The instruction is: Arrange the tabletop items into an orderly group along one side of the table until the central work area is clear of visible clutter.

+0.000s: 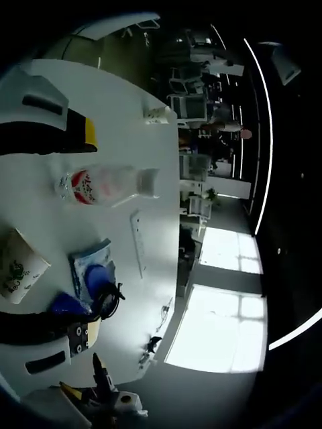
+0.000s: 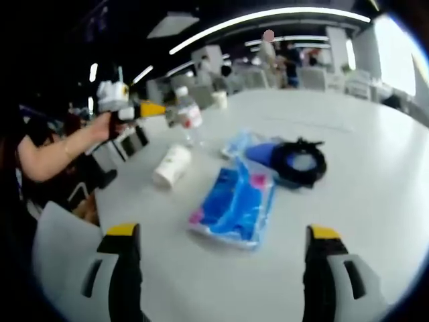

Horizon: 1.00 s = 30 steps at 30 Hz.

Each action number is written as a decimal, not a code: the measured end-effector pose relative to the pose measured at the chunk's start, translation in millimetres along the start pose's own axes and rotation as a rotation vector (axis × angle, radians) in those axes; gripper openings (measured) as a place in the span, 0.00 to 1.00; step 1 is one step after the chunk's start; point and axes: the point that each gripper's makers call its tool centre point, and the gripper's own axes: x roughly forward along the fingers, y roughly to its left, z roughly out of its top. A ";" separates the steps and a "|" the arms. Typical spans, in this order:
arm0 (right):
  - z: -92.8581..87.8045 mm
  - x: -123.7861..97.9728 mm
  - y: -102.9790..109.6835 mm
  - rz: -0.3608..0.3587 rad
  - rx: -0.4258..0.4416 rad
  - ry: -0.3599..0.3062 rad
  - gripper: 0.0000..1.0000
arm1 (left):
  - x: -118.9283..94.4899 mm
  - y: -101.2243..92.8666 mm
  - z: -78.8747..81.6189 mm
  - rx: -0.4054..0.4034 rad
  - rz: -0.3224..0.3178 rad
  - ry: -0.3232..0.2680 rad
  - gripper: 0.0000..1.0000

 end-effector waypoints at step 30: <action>-12.5 -1.1 15.9 0.032 0.008 0.021 0.99 | -15.1 -17.6 -80.8 -0.406 0.086 0.171 0.75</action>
